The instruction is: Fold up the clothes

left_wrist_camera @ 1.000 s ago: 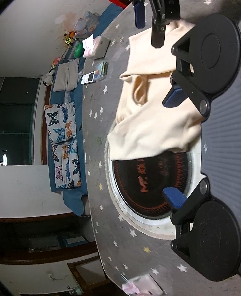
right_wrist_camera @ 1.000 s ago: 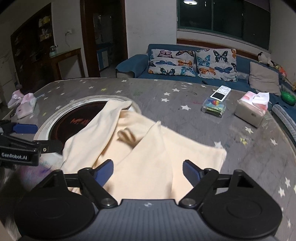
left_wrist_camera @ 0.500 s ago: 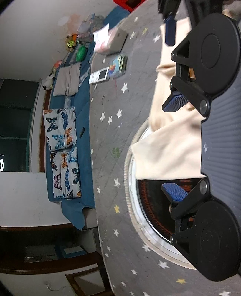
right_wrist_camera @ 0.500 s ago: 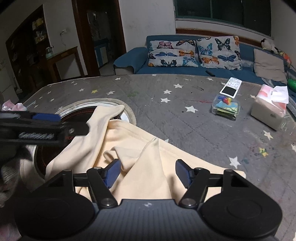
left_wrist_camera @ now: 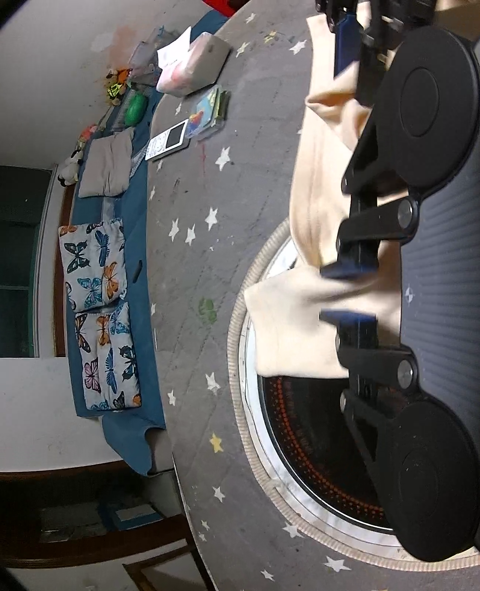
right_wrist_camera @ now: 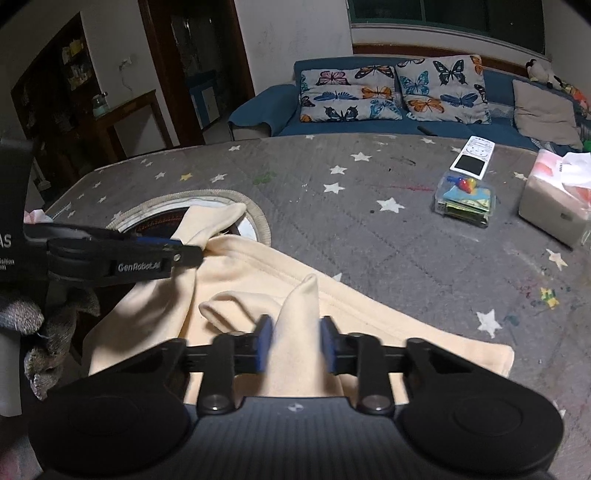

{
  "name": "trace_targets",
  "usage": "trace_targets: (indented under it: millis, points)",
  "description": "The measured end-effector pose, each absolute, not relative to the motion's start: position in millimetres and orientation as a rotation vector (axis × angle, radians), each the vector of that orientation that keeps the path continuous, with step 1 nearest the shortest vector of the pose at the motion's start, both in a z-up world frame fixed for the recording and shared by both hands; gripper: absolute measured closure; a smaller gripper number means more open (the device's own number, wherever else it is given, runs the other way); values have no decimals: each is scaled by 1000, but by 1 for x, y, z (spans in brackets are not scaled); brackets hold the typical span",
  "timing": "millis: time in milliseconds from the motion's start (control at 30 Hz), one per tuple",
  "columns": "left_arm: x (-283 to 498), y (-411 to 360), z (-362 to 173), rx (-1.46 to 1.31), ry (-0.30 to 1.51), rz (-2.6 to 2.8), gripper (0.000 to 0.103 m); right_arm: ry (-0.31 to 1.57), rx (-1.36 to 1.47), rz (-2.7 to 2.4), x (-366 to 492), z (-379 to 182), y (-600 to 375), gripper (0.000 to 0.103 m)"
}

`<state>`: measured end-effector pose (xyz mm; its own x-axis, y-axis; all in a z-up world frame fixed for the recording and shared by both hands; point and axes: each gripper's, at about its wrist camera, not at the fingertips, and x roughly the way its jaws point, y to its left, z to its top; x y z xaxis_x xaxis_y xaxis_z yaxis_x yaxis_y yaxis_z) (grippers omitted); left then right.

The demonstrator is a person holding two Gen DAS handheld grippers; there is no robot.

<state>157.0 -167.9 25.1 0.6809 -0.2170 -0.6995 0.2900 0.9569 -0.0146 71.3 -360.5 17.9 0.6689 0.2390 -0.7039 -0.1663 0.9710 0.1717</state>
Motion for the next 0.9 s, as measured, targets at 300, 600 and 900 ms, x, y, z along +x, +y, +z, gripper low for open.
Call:
trace_targets:
  millis: [300,600,900]
  points:
    - [135,-140,41,64,712,-232,96,708,101,151,40,42,-378,98]
    - [91,-82,68,-27,629,-153,98,622,146,2,-18,64,-424,98]
    - [10,2,80,-107,588,-25,98,566,233,-144,-90,65,-471,98]
